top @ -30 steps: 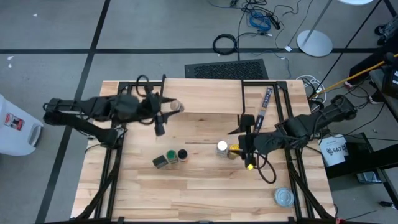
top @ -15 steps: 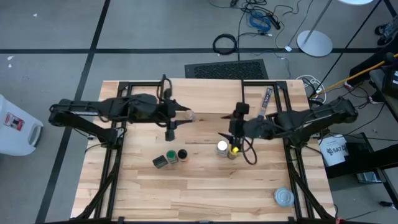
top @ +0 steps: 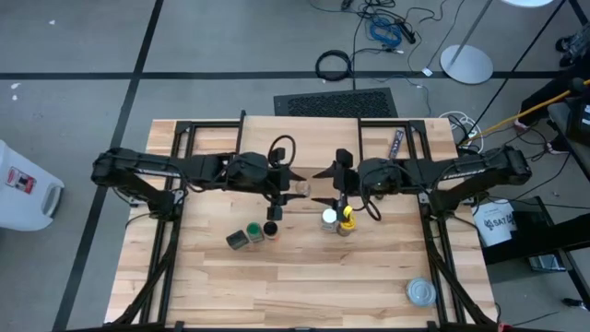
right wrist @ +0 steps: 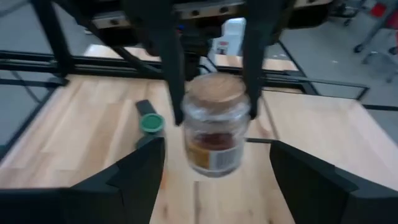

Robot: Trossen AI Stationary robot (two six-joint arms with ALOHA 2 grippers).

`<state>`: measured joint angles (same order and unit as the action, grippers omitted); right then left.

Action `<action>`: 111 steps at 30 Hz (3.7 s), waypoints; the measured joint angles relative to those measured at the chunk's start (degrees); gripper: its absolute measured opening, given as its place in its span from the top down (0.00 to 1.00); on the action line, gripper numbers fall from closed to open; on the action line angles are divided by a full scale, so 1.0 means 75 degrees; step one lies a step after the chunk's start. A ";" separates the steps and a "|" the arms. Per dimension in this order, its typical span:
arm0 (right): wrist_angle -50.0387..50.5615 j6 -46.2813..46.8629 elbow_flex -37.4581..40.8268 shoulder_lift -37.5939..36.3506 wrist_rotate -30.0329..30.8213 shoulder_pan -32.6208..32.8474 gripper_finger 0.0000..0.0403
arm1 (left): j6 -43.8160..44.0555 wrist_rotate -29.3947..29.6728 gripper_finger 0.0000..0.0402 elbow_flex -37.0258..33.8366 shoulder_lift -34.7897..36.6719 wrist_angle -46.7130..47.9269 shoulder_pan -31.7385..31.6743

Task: Shelf spices
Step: Put the light brown seasoning bottle on the shelf

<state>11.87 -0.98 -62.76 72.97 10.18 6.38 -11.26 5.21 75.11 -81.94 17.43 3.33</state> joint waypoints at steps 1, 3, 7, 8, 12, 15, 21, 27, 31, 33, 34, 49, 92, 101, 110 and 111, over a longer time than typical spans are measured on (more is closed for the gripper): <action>-0.0005 0.0017 0.0000 0.0000 -0.0060 0.0003 0.31 | 0.0033 0.0000 0.56 0.0000 0.0007 -0.0091 0.0005; -0.0006 0.0028 0.0000 0.0000 -0.0221 0.0008 0.31 | 0.0051 0.0000 0.56 0.0000 0.0016 -0.0190 0.0006; 0.0042 0.0022 0.0000 0.0016 -0.0234 0.0008 0.31 | 0.0053 0.0002 0.56 0.0000 0.0009 -0.0340 0.0009; 0.0037 0.0006 0.0000 0.0042 -0.0234 0.0008 0.31 | 0.0051 0.0003 0.56 0.0000 0.0010 -0.0356 0.0009; 0.0040 -0.0034 0.0000 0.0208 -0.0239 0.0009 0.31 | 0.0054 0.0015 0.55 0.0000 0.0010 -0.0412 0.0009; -0.0066 -0.0122 0.0000 0.0383 -0.0243 0.0008 0.31 | 0.0054 -0.0056 0.55 0.0000 0.0010 -0.0450 0.0009; -0.0584 -0.0357 0.0000 0.0608 -0.0194 0.0011 0.31 | 0.0058 -0.0087 0.55 0.0000 0.0010 -0.0457 0.0009; -0.0589 -0.0472 0.0000 0.0612 -0.0172 0.0011 0.31 | 0.0060 -0.0093 0.55 0.0000 0.0010 -0.0435 0.0009; -0.0590 -0.0585 0.0000 0.0606 -0.0170 0.0011 0.31 | 0.0057 -0.0093 0.55 0.0000 0.0010 -0.0434 0.0009; -0.0591 -0.0590 0.0000 0.0606 -0.0170 0.0011 0.31 | 0.0060 -0.0092 0.55 0.0000 0.0010 -0.0432 0.0009; -0.0593 -0.0590 0.0000 0.0603 -0.0170 0.0011 0.31 | 0.0059 -0.0093 0.55 0.0000 0.0010 -0.0432 0.0009; -0.0649 -0.0728 0.0000 0.0597 0.0255 0.0014 0.31 | 0.0075 -0.0093 0.55 0.0000 0.0013 -0.0394 0.0009; -0.0734 -0.0805 0.0000 0.0592 0.0054 0.0011 0.45 | 0.0142 -0.0099 0.55 0.0006 0.0013 -0.0257 0.0009; -0.0847 -0.0756 0.0000 0.0592 0.0040 0.0011 0.46 | 0.0203 -0.0096 0.55 0.0006 0.0013 -0.0257 0.0006; -0.0829 -0.0715 0.0000 0.0592 0.0037 0.0011 0.59 | 0.0182 -0.0090 0.55 0.0006 0.0013 -0.0234 0.0006; -0.0826 -0.0713 0.0000 0.0592 0.0034 0.0011 0.60 | 0.0180 -0.0086 0.55 0.0006 0.0013 -0.0228 0.0006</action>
<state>5.67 -6.33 -62.76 77.41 10.44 6.46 -9.91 4.57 75.16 -81.84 15.72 3.38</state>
